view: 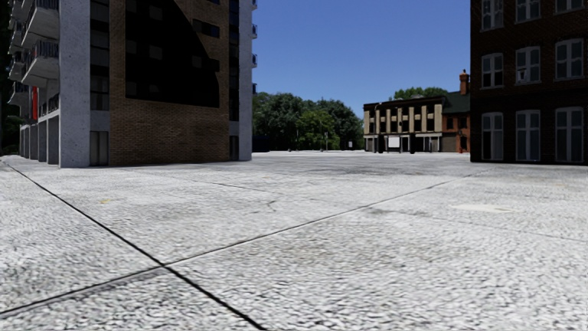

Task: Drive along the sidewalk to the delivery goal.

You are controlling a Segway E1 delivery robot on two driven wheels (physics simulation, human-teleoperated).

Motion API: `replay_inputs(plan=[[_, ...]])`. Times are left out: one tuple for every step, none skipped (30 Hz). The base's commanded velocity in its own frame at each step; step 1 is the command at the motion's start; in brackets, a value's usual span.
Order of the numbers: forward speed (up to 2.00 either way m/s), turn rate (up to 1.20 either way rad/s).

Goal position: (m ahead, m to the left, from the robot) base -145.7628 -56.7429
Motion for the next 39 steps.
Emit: replay_inputs(plan=[[0.63, 0.54], [0.63, 0.54], [0.65, 0.56], [0.67, 0.56], [0.69, 0.56], [0.72, 0.56], [0.77, 0.56], [0.80, 0.56], [0.80, 0.56], [0.82, 0.56], [0.82, 0.56], [0.83, 0.56], [0.83, 0.56], [0.83, 0.56], [0.83, 0.56], [0.84, 0.56], [0.84, 0.56], [0.86, 0.56], [0.88, 0.56], [0.90, 0.56], [0.92, 0.56], [0.92, 0.56], [0.93, 0.56], [0.93, 0.56], [0.94, 0.56], [0.95, 0.56], [0.96, 0.56], [0.97, 0.56], [0.98, 0.56], [0.99, 0.56], [1.02, 0.56], [1.02, 0.56], [1.04, 0.56], [1.05, 0.56], [1.05, 0.56], [1.06, 0.56], [1.06, 0.56], [1.06, 0.56], [1.06, 0.56]])
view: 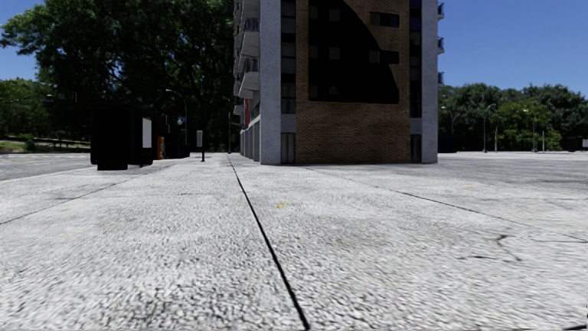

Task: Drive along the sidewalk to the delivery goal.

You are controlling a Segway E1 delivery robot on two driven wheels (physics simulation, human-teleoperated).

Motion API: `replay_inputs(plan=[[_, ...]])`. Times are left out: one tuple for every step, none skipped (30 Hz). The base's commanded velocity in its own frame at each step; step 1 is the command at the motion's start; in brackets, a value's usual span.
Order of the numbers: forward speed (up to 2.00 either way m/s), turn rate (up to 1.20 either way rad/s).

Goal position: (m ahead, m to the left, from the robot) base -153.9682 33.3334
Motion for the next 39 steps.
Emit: replay_inputs(plan=[[1.06, 0.56], [1.06, 0.56], [1.06, 0.56], [1.06, 0.56], [1.06, 0.56], [1.06, 0.56], [1.06, 0.56], [1.06, 0.56], [1.07, 0.56], [1.07, 0.56], [1.07, 0.57], [1.07, 0.57], [1.07, 0.58], [1.07, 0.58], [1.07, 0.58], [1.07, 0.58], [1.07, 0.59], [1.08, 0.61], [1.08, 0.62], [1.08, 0.63], [1.08, 0.63], [1.08, 0.63], [1.08, 0.67], [1.08, 0.69], [1.08, 0.69], [1.08, 0.70], [1.08, 0.70], [1.08, 0.70], [1.08, 0.70], [1.08, 0.70], [1.08, 0.70], [1.08, 0.70], [1.08, 0.70], [1.08, 0.70], [1.08, 0.70], [1.08, 0.70], [1.08, 0.70], [1.08, 0.70], [1.08, 0.70]])
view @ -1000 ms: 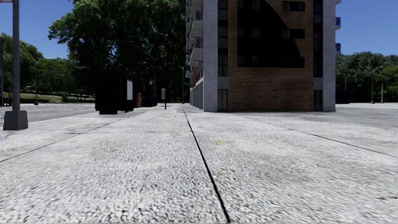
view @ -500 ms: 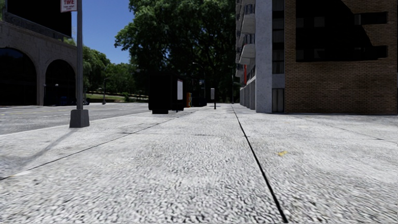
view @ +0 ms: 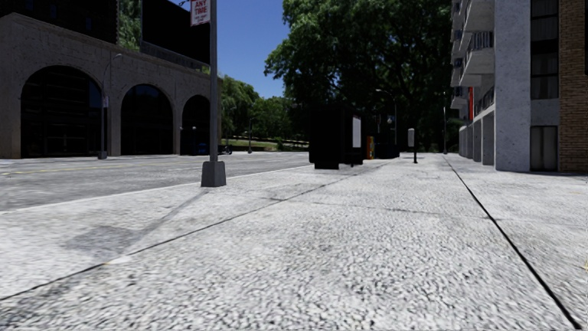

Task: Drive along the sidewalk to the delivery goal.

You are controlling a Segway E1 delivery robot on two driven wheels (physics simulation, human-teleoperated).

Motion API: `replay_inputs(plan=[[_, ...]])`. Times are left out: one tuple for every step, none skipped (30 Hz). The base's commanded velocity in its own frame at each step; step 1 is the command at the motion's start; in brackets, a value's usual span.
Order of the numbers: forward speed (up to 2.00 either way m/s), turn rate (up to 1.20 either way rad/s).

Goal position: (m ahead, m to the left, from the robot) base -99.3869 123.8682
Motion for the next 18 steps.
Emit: replay_inputs(plan=[[1.08, 0.70], [1.08, 0.70], [1.09, 0.70], [1.10, 0.70], [1.10, 0.70], [1.12, 0.70], [1.14, 0.70], [1.14, 0.70], [1.14, 0.70], [1.14, 0.70], [1.14, 0.70], [1.15, 0.70], [1.07, 0.70], [1.07, 0.70], [0.99, 0.70], [0.96, 0.70], [0.87, 0.70], [0.01, 0.19]])
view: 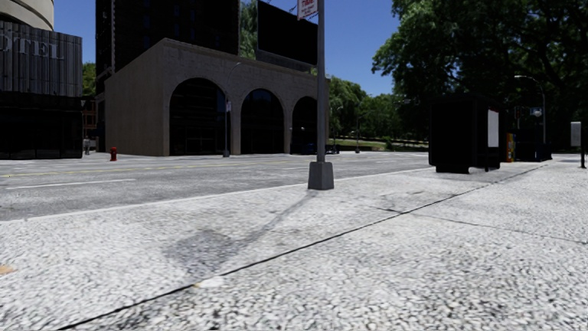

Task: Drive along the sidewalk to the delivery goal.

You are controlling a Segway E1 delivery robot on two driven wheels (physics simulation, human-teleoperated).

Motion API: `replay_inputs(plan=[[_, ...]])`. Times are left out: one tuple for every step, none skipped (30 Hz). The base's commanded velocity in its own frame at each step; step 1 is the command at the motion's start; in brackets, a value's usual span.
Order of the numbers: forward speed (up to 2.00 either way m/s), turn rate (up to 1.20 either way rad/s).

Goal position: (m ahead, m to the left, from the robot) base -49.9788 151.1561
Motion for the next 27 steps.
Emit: replay_inputs(plan=[[0.00, 0.00], [0.00, 0.00], [0.00, 0.00], [0.00, 0.00], [0.00, 0.00], [0.00, 0.00], [0.00, 0.00], [0.00, 0.00], [0.00, 0.00], [0.00, 0.00], [0.00, 0.00], [0.00, 0.00], [0.00, 0.00], [0.00, 0.00], [0.00, 0.00], [0.00, 0.00], [0.00, 0.00], [0.00, 0.00], [0.00, 0.00], [0.00, 0.00], [0.00, 0.00], [0.00, 0.00], [0.00, 0.00], [0.00, 0.00], [0.00, 0.00], [0.00, 0.00], [0.00, 0.00]])
